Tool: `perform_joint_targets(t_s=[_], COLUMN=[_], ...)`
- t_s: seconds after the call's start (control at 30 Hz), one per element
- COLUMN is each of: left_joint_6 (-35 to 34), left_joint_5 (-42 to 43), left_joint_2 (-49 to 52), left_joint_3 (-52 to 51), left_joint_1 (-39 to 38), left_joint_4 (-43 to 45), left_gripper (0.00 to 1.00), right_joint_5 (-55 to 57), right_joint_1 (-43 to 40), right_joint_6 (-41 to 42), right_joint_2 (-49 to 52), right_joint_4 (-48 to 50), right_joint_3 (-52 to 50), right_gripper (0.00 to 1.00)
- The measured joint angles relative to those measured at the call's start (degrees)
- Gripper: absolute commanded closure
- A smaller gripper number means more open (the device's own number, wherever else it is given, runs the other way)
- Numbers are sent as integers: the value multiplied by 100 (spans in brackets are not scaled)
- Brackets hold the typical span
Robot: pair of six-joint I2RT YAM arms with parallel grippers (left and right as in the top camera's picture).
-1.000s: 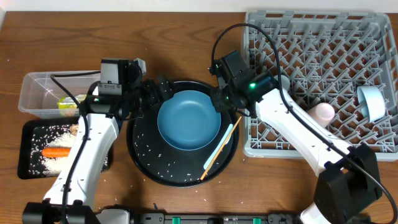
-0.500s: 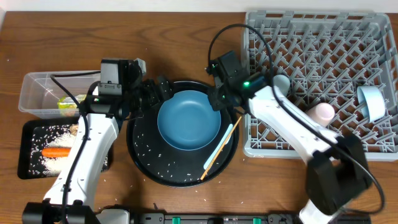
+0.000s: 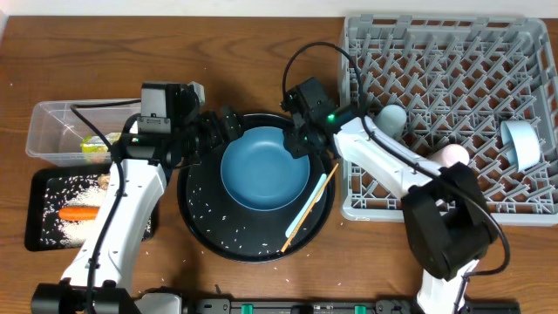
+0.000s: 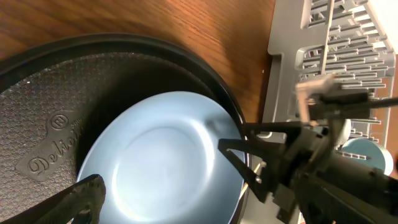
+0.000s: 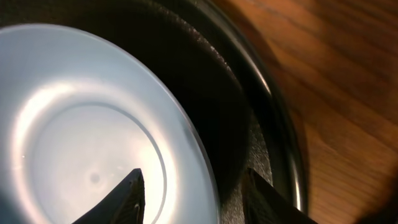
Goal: Sort waste into correct bins and load items into the dishwasher rack
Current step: 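Close the right gripper on the blue plate's rim, then lift the blue plate off the tray with the right gripper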
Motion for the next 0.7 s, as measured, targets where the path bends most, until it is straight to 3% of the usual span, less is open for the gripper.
perform_joint_targets(t_s=[0.27, 0.33, 0.4, 0.7], left_joint_6=[0, 2, 0, 0], left_joint_5=[0, 0, 0, 0], left_joint_2=[0, 0, 0, 0], left_joint_3=[0, 0, 0, 0], left_joint_1=[0, 0, 0, 0], left_joint_4=[0, -2, 0, 0], left_gripper=[2, 2, 2, 2], right_joint_5=[-42, -48, -55, -155], right_joint_1=[7, 7, 7, 39], right_joint_6=[-13, -28, -52, -52], right_joint_2=[431, 483, 494, 494], right_joint_4=[299, 341, 389, 424], right_joint_3=[0, 0, 0, 0], right_gripper=[66, 74, 98, 99])
